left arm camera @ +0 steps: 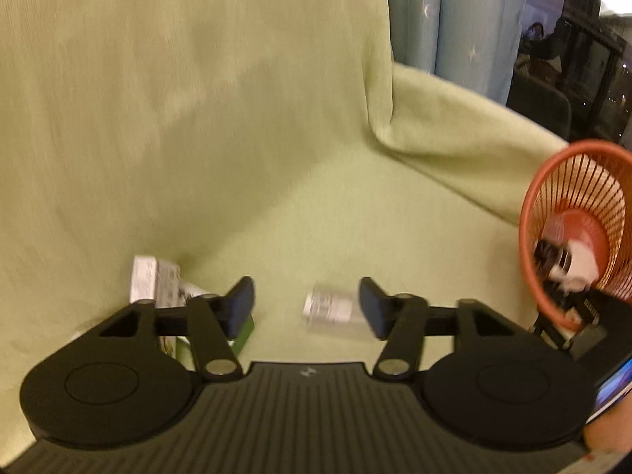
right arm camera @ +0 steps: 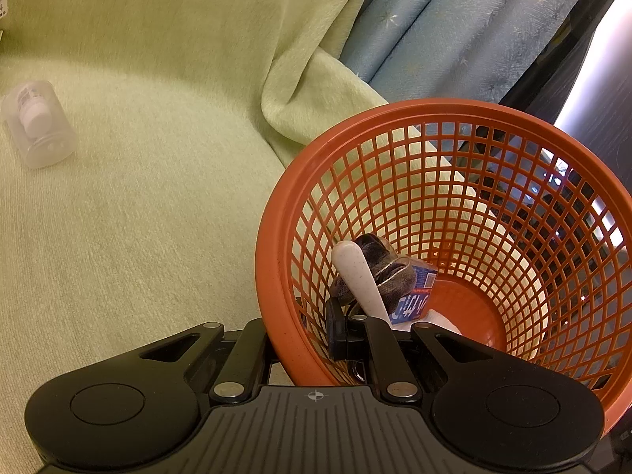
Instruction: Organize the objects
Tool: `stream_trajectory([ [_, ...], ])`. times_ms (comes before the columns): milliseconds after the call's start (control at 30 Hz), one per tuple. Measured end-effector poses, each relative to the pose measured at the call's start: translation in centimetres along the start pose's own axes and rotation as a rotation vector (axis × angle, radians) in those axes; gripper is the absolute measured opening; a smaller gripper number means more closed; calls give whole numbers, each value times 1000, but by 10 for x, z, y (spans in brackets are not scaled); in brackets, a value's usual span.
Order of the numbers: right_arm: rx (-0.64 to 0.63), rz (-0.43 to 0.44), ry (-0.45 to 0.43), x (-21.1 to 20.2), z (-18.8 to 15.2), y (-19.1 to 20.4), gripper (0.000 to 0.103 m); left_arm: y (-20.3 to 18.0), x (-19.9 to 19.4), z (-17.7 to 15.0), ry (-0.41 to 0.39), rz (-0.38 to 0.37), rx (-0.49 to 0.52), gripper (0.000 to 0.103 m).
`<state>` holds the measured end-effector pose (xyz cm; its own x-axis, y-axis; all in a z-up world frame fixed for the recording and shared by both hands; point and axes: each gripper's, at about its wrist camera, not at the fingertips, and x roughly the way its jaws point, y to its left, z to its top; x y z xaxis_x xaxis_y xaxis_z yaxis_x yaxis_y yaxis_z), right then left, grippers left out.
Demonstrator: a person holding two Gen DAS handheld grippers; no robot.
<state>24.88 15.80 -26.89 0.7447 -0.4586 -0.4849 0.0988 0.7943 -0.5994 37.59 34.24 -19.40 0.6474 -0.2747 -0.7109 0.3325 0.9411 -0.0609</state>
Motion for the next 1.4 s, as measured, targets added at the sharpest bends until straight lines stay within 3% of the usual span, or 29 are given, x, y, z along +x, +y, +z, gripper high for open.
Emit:
stream_trajectory([
  [33, -1, 0, 0, 0, 0, 0, 6, -1, 5, -5, 4, -1, 2, 75],
  [133, 0, 0, 0, 0, 0, 0, 6, -5, 18, -15, 11, -16, 23, 87],
  [333, -1, -1, 0, 0, 0, -1, 6, -20, 48, -32, 45, -30, 70, 90],
  [567, 3, 0, -2, -3, -4, -3, 6, -29, 74, -45, 44, -9, 41, 90],
  [733, 3, 0, -2, -2, -3, -3, 6, -34, 85, -46, 19, -45, 11, 92],
  [1067, 3, 0, -2, 0, -2, -3, 6, -50, 100, -48, 37, 2, 102, 90],
  [1300, 3, 1, -2, -1, -2, -3, 7, -43, 104, -47, 61, 11, 79, 70],
  [1400, 2, 1, -2, -1, -2, -3, 7, -40, 102, -46, 71, 5, 72, 69],
])
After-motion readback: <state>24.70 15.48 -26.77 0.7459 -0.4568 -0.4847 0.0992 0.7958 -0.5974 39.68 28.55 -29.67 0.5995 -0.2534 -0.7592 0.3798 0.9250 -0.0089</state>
